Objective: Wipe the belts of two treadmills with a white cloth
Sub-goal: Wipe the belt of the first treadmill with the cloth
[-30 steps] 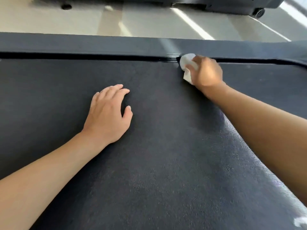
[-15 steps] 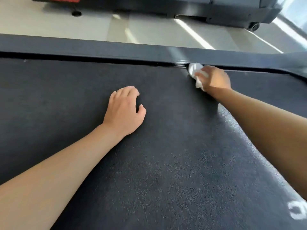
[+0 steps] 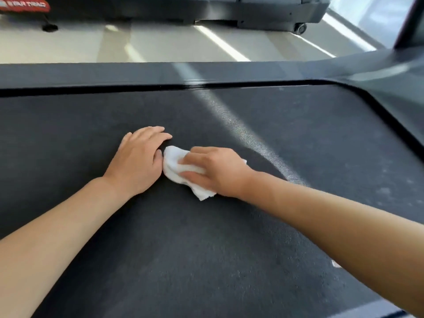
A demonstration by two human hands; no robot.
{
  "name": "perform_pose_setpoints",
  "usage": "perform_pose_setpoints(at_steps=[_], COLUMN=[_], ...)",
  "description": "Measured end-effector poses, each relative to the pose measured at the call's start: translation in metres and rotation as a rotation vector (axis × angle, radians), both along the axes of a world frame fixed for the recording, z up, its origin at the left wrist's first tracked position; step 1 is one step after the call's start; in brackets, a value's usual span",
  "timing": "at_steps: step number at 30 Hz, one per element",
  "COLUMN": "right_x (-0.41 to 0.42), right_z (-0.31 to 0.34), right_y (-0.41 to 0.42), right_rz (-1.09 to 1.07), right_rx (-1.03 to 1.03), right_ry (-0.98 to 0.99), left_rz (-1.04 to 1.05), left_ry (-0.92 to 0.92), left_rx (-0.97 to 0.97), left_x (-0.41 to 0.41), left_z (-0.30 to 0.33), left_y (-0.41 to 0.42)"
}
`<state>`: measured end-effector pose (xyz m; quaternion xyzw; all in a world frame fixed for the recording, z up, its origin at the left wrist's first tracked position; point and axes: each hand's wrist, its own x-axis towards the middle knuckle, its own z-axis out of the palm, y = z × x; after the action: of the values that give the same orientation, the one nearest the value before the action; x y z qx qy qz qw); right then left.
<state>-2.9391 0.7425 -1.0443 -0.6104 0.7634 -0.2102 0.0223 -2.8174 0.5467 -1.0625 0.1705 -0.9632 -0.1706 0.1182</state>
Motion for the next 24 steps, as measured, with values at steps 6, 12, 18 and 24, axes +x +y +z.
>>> perform_pose_setpoints(at_steps=[6, 12, 18, 24], right_x=[-0.162, -0.076, 0.055, -0.069], right_z=[0.010, 0.007, 0.006, 0.007], right_y=[0.052, 0.036, 0.028, 0.053], right_rz=[-0.791, -0.576, -0.073, -0.483], right_rx=[0.069, 0.074, 0.010, 0.167], right_ry=[0.020, 0.021, -0.021, 0.137], left_rz=[0.015, 0.015, 0.007, 0.006], left_ry=[0.028, 0.058, 0.041, -0.037], left_rx=[-0.032, -0.041, 0.039, 0.033], left_x=[-0.011, -0.011, -0.006, 0.007], left_z=[0.000, -0.003, -0.003, -0.002], left_y=[0.016, 0.014, 0.011, 0.022])
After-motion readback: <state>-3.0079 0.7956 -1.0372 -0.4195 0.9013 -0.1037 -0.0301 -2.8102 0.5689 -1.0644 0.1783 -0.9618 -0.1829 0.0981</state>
